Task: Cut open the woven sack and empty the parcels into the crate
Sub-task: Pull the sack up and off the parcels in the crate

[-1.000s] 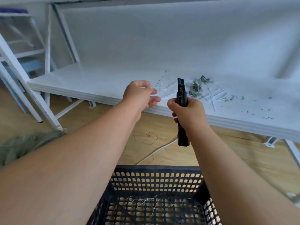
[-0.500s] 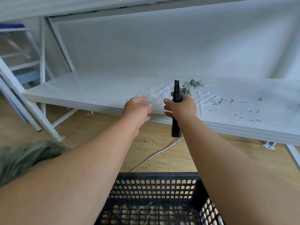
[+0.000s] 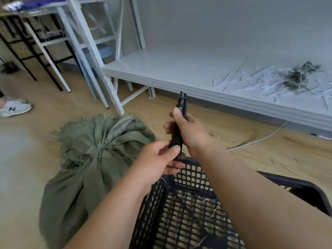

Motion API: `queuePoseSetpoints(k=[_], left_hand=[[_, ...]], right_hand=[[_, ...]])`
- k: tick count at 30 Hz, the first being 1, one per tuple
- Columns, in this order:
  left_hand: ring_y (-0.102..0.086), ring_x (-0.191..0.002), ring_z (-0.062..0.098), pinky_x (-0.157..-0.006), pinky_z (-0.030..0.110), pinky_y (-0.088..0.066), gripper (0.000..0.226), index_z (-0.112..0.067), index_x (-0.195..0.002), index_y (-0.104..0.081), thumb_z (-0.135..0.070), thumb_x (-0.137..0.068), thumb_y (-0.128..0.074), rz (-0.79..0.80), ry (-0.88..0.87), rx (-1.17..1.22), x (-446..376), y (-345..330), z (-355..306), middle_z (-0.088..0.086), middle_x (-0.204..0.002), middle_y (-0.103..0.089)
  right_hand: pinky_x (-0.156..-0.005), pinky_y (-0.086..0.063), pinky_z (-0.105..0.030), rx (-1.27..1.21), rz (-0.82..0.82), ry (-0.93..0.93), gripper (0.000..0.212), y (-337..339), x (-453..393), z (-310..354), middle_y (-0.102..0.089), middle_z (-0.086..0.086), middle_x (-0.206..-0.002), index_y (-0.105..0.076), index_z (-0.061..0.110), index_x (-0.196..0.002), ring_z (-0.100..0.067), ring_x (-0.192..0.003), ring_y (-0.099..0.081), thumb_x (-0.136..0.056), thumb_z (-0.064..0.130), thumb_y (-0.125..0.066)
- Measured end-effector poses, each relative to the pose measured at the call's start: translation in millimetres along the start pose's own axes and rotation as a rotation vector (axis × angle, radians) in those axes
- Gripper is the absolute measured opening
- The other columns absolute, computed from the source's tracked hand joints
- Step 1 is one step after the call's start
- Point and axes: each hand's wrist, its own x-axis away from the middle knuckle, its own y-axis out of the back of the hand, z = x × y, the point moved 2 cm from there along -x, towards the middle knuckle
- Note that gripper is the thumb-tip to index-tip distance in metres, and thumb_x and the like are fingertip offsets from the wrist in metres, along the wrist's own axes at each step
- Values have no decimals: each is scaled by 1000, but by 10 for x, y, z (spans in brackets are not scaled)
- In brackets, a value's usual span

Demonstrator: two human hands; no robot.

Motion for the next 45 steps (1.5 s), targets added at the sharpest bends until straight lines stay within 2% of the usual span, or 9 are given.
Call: queuePoseSetpoints(k=[4, 9, 15, 20, 24, 27, 32, 38, 45], left_hand=[[-69, -71, 15, -60, 21, -56, 25, -11, -119, -64, -11, -95, -57, -128, -44, 104, 60, 587, 242, 7, -96, -74], [-74, -78, 23, -65, 24, -58, 25, -3, -118, -64, -5, -94, -57, -132, -74, 206, 20, 1138, 326, 13, -98, -73], [-75, -77, 23, -62, 22, -57, 20, -17, -107, -67, -6, -91, -61, -138, -165, 299, -31, 1510, 368, 7, -91, -77], [-75, -80, 20, -69, 28, -60, 19, -27, -103, -66, -13, -90, -65, -87, -163, 218, -24, 1689, 380, 4, -94, -76], [-63, -104, 13, -88, 36, -53, 46, -24, -128, -57, -39, -86, -68, -506, -121, -94, -143, 2143, 482, -10, -112, -63], [-40, -134, 29, -105, 45, -39, 92, -20, -151, -20, -45, -80, -73, -742, 83, 140, -235, 2339, 657, 5, -152, -32], [-29, -141, 33, -111, 47, -32, 133, -13, -151, 17, -46, -68, -82, -515, 244, -35, -566, 1911, 705, 14, -158, -15], [-54, -120, 30, -86, 39, -46, 96, -27, -153, -1, -11, -86, -67, -366, -204, -759, -697, 1235, 419, 8, -143, -44], [-62, -96, 32, -68, 35, -45, 67, -30, -139, -36, -2, -81, -54, 59, -434, -1059, -540, 571, 434, 6, -107, -63]], right_hand=[[-77, -55, -42, 8, 85, -136, 44, -701, 44, -210, -70, -2, -74, -64, 13, -96, -23, -66, -63, -99, 48, -38], [-81, -54, -47, 114, 105, -81, 35, -1301, 16, -224, -62, -2, -71, -62, 9, -108, -23, -67, -59, -103, 32, -37], [-56, -54, -31, 114, 160, -90, 24, -1651, -32, -193, -64, -6, -84, -60, 5, -102, -25, -68, -61, -95, 6, -37], [-62, -59, -37, -34, 148, -169, 26, -1805, -112, -201, -63, -9, -80, -58, 2, -101, -23, -70, -61, -91, -2, -34], [-66, -48, -33, -77, 67, -170, 25, -1788, -170, -219, -55, -5, -62, -52, 5, -107, -20, -63, -52, -87, -3, -40], [-56, -44, -28, 59, 4, -159, 20, -1727, -106, -299, -53, -4, -64, -55, 7, -105, -16, -53, -48, -87, 5, -61], [-49, -45, -26, 274, -67, -74, 15, -1478, 49, -377, -53, 3, -51, -58, 14, -93, -11, -43, -49, -85, 14, -70], [-42, -43, -17, 316, -209, 86, 9, -1088, 224, -137, -51, -4, -65, -57, 12, -96, -11, -44, -46, -88, 10, -62], [-61, -52, -35, 542, -348, 249, 13, -535, 358, -67, -62, 1, -74, -61, 21, -84, -17, -55, -55, -80, 10, -66]])
